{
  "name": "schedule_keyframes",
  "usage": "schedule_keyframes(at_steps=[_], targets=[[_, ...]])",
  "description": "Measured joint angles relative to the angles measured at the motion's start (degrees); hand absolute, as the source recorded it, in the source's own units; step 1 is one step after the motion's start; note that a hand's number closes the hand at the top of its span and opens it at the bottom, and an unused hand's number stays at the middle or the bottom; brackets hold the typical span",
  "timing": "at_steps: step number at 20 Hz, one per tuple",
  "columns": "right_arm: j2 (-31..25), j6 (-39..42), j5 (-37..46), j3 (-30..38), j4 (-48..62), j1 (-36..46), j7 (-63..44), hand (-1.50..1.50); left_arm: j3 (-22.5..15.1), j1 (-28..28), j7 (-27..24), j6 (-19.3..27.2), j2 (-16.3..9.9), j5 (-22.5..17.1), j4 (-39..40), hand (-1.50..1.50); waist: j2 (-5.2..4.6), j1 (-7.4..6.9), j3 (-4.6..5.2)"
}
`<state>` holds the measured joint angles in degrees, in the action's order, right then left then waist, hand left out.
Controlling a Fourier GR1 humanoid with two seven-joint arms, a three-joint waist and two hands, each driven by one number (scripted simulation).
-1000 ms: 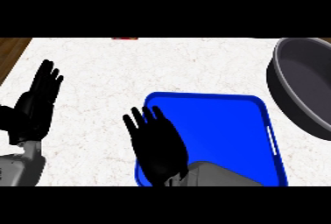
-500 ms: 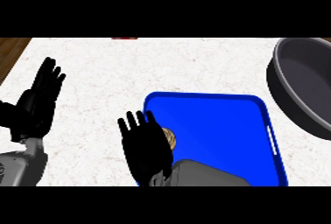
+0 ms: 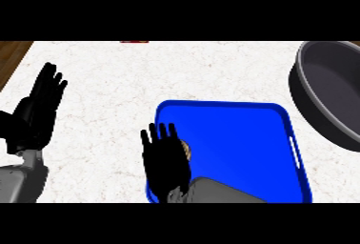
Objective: Pick the cupcake from the tray and place it in the pot
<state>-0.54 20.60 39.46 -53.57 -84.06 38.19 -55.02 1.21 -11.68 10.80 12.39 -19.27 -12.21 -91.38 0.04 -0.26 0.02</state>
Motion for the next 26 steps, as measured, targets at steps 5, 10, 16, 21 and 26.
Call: schedule_keyframes(at_steps=[5,10,16,21,26], targets=[[0.2,-0.9,2.0,0.9,2.6,-1.1,2.1,-1.50,-0.3,-0.4,2.4,0.9,1.2,1.7,-2.3,0.00,0.00,-0.10,-0.02],[0.3,-2.7,2.8,0.2,6.6,-0.7,2.5,-1.50,0.1,0.1,1.5,0.5,2.5,2.8,-1.9,0.00,-0.04,-0.23,-0.01],[0.5,-4.4,4.6,1.3,10.3,-1.4,4.6,1.50,1.3,-0.2,0.0,-1.1,3.3,3.6,0.1,0.00,-0.07,-0.09,-0.01],[-0.2,-2.1,6.0,0.4,12.2,0.0,10.3,1.50,1.5,-0.5,0.0,-1.0,4.2,4.2,0.0,0.00,-0.06,-0.13,-0.01],[0.2,-2.4,9.4,1.8,13.7,-0.9,15.1,1.50,2.4,0.0,1.0,-1.9,4.3,4.5,-1.3,0.00,0.13,-0.11,-0.05]])
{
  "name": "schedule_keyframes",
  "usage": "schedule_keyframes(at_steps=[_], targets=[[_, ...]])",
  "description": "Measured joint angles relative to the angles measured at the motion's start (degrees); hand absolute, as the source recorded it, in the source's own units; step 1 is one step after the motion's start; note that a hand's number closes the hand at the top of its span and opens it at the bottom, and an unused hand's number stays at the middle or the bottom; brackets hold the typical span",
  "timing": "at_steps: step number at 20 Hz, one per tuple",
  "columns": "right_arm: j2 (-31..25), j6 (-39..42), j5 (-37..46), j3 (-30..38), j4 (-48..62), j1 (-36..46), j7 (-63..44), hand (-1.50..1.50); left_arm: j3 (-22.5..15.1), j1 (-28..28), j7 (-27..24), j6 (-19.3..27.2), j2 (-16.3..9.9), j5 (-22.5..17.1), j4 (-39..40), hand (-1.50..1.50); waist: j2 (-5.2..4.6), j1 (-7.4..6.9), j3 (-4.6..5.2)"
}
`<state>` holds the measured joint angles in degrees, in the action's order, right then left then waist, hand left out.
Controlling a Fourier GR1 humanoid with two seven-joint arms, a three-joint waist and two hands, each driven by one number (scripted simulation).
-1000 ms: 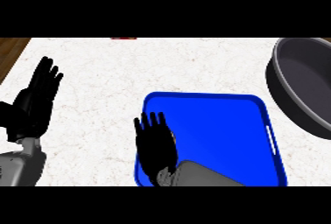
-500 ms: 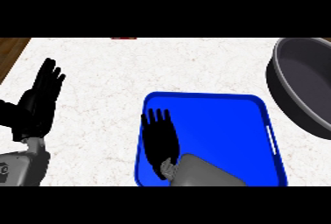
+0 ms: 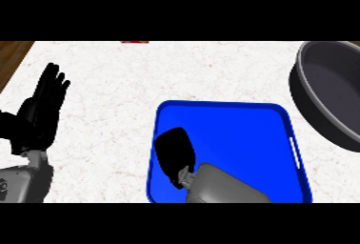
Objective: Pick the cupcake from the tray and place it in the pot
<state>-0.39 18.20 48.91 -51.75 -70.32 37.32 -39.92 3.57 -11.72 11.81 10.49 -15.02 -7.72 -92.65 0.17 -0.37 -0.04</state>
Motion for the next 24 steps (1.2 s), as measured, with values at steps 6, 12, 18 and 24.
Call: schedule_keyframes(at_steps=[6,12,18,24], targets=[[-4.5,-1.6,-3.4,2.6,-8.4,-8.4,4.0,1.50,1.3,-0.3,0.8,-0.3,-0.5,0.1,0.4,0.00,0.16,0.94,-0.03],[-14.1,-3.4,-8.3,6.0,-24.6,-21.8,7.7,1.50,1.0,1.4,0.7,-0.1,0.3,0.5,-1.4,0.00,0.14,1.36,0.01],[-19.5,-3.5,-9.1,10.6,-40.4,-29.4,6.3,1.50,1.3,2.2,1.2,-1.0,0.2,0.6,-2.3,0.00,0.08,1.19,0.03],[-18.9,-12.1,-6.3,19.1,-51.6,-31.6,4.1,1.50,2.7,1.7,1.3,-1.2,-0.4,0.1,-1.5,0.00,0.16,1.83,0.02]])
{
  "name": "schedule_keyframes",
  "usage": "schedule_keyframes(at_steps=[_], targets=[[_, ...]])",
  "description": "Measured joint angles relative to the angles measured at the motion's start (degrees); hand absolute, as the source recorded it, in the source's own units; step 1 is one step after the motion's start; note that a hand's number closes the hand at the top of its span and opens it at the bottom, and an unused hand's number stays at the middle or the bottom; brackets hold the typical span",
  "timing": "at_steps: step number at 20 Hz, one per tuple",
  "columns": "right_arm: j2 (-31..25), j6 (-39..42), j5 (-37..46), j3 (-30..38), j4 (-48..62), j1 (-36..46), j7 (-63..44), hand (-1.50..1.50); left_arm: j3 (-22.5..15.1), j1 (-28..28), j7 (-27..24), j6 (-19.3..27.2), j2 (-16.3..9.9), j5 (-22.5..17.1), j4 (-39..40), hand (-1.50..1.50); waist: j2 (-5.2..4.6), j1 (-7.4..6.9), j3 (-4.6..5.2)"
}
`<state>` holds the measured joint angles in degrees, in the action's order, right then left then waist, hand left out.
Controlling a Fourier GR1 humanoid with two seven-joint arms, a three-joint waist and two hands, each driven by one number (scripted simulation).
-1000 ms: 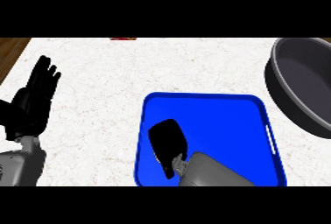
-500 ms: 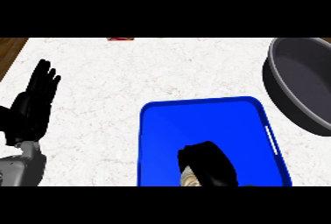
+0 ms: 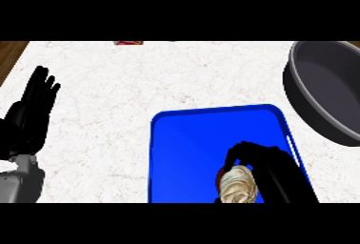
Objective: Pick the cupcake from the tray and place it in the pot
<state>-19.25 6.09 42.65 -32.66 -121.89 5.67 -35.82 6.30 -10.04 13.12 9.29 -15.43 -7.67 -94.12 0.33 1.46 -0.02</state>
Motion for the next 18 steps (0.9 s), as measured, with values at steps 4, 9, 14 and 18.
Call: schedule_keyframes(at_steps=[4,9,14,18], targets=[[-1.1,-3.1,1.9,7.1,-7.4,-0.4,-1.7,1.50,-0.7,-0.6,-0.5,0.4,0.8,0.8,0.9,0.00,-0.05,0.02,0.01],[-2.9,-4.6,-0.3,19.1,-10.3,-1.0,-0.6,1.50,-1.0,0.0,-1.5,-0.1,1.5,1.0,0.6,0.00,-0.19,-0.66,0.00],[-4.1,-2.9,-7.6,31.0,-7.8,2.5,0.7,1.50,-0.4,-1.4,-1.5,-1.0,1.4,0.9,2.3,0.00,-0.31,-1.13,0.02],[-5.2,-2.3,-14.7,39.8,-2.4,3.4,5.5,1.50,-1.3,-0.9,-0.9,-0.2,2.5,2.0,0.9,0.00,-0.32,-1.31,0.00]])
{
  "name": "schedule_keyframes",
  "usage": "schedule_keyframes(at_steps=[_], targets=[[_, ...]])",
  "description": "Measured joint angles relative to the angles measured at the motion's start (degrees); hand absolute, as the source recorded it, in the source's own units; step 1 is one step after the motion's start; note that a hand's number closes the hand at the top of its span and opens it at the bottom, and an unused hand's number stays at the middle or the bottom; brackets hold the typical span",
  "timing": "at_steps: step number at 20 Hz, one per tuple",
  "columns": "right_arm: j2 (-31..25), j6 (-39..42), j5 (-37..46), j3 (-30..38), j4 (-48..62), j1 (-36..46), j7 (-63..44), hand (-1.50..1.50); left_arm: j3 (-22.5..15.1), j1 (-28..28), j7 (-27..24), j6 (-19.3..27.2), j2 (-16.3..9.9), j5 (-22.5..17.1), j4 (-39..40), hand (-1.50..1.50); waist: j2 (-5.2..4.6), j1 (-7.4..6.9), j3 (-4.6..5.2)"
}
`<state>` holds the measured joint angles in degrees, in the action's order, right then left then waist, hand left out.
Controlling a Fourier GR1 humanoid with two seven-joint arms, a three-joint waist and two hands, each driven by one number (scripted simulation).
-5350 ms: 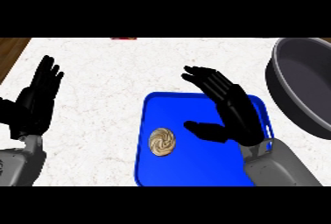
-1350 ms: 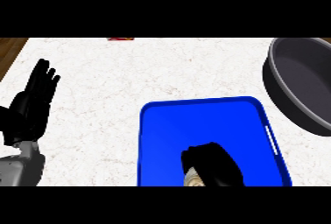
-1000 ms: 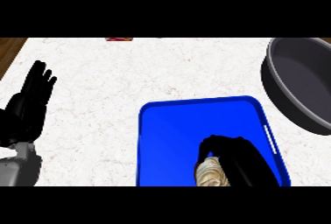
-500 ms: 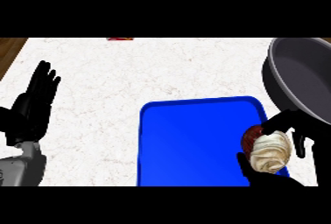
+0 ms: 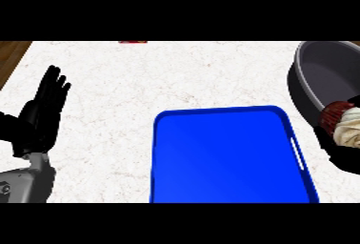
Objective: Pick the cupcake from the tray and place it in the pot
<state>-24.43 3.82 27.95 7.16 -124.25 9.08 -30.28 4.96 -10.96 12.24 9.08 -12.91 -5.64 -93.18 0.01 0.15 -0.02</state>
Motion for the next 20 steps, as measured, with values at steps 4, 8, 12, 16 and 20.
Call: schedule_keyframes(at_steps=[4,8,12,16,20], targets=[[-0.3,-0.6,-3.2,4.8,9.5,2.3,5.9,1.50,0.7,0.0,0.5,-1.0,-0.5,-0.4,-0.4,0.00,-0.05,-0.28,-0.01],[-1.3,-1.0,-6.5,9.5,19.3,5.5,11.7,1.50,0.8,-1.6,0.6,-0.9,-0.2,0.0,0.9,0.00,-0.11,-0.31,-0.02],[-4.3,-4.5,0.0,9.8,27.4,7.2,17.5,1.50,0.8,-2.5,1.1,-0.5,0.2,0.3,0.9,0.00,-0.38,-0.99,-0.01],[-7.5,-9.9,9.1,9.1,37.1,8.9,21.7,1.50,0.6,-2.3,0.5,-1.4,0.2,0.0,0.9,0.00,-0.56,-1.60,-0.01],[-8.4,-15.3,13.5,8.8,51.0,13.4,27.7,1.50,0.2,-1.9,0.9,-1.2,0.7,0.3,0.3,0.00,-0.49,-1.63,-0.02]])
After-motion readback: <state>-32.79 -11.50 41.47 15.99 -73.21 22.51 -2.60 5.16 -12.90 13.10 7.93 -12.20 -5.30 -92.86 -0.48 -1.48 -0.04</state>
